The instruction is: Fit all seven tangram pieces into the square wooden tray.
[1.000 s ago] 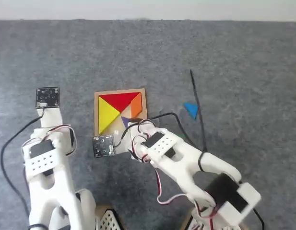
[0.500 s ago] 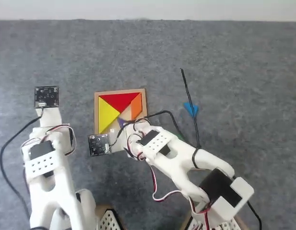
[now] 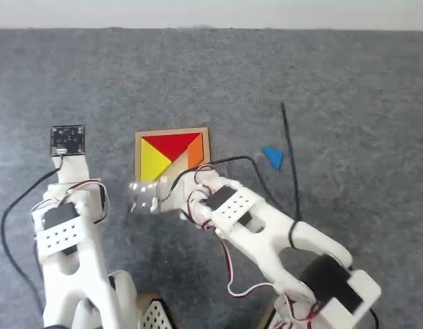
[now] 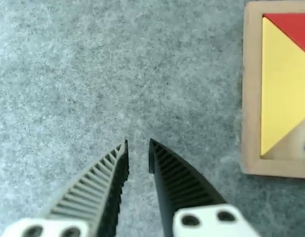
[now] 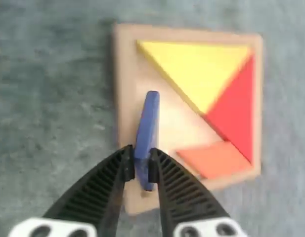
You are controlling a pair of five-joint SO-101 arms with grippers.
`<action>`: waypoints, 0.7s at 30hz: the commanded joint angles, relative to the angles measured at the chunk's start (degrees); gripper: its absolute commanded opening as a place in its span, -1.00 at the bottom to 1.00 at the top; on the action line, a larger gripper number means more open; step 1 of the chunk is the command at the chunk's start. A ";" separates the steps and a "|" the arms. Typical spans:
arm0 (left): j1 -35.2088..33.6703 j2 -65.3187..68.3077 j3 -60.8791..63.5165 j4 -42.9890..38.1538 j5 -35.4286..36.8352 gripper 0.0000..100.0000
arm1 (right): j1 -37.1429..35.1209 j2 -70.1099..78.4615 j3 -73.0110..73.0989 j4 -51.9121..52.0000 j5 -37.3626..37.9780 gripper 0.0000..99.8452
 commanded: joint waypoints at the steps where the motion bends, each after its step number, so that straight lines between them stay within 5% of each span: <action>1: -0.09 -1.85 -0.57 -1.14 0.53 -0.86 | 2.86 -4.09 -2.11 -0.66 -8.53 -0.99; 21: -0.09 -1.85 -0.48 -1.14 0.53 -0.86 | 7.52 3.38 -12.75 3.38 -64.70 -0.99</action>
